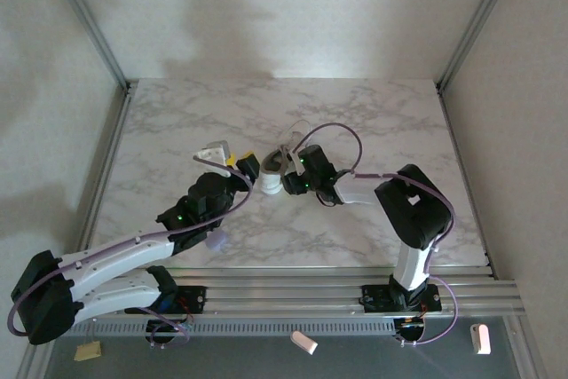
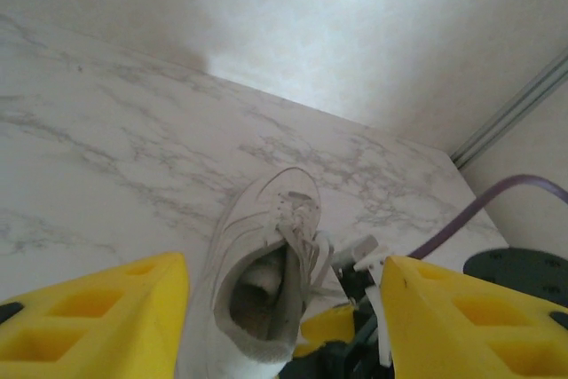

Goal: Tie the shoes

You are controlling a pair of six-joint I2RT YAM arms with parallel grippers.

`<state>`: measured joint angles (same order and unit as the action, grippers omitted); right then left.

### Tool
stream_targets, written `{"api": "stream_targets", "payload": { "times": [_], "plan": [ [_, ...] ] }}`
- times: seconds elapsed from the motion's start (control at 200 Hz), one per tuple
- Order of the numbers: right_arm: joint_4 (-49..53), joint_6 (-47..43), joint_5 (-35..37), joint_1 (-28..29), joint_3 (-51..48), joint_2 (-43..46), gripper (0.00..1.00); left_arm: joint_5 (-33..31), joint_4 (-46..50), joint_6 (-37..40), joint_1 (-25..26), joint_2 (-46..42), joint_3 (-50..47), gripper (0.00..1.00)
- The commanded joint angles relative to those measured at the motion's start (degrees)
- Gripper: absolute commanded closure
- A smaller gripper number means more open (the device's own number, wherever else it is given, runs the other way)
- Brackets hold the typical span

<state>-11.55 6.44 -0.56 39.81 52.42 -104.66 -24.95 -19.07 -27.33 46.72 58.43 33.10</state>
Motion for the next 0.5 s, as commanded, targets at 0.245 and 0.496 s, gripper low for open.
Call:
{"api": "stream_targets", "payload": {
  "times": [0.245, 0.496],
  "plan": [
    [-0.6, -2.8, 5.3, 0.3, 8.4, -7.9, 0.51, -1.5, 2.0, -1.9, -0.4, -1.0, -0.6, 0.41],
    [0.1, -2.8, 4.9, -0.1, 11.7, -9.7, 0.76, -1.5, 2.6, -2.8, -0.5, -1.7, -1.7, 0.41]
  ]
}}
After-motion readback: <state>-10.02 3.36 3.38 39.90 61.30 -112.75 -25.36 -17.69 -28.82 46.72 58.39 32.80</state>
